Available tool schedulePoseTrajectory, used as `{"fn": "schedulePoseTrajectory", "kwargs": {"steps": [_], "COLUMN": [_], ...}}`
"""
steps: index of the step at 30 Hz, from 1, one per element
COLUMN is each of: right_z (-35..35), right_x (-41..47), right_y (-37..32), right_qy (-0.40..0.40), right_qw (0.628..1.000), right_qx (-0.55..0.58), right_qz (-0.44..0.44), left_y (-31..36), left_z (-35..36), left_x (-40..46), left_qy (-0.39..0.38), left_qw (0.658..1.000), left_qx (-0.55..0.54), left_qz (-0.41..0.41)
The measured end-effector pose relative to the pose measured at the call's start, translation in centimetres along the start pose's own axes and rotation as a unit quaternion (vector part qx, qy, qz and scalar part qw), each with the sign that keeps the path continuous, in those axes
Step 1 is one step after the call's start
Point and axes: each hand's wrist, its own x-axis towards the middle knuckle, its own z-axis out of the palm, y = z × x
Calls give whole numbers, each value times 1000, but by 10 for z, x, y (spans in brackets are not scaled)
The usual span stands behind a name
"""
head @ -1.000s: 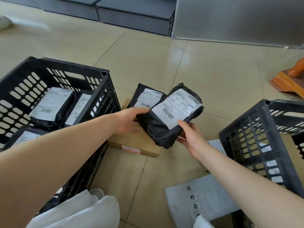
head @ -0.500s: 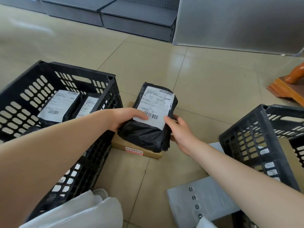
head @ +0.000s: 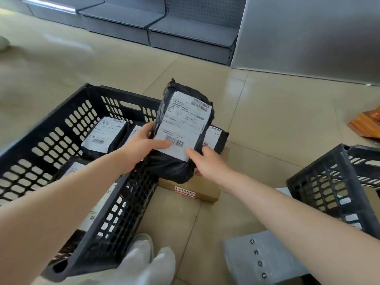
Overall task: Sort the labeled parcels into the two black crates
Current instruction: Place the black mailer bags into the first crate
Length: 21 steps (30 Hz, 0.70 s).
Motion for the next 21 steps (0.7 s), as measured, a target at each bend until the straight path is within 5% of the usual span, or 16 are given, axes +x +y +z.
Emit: {"fn": "schedulePoseTrajectory", "kwargs": {"steps": [13, 21], "right_z": [102, 115], "right_x": [-24, -31], "right_y": [-50, -46], "right_qy": [-137, -77], "right_qw": [975, 863], "right_qx": [-116, -461], "right_qz": [-135, -192], "left_y": [-26, -65], "left_z": [-116, -152], "left_x": [-54, -87], "left_qy": [148, 190], "left_qw": [982, 964], "left_qx": [-112, -136], "left_qz": [-33, -128]}}
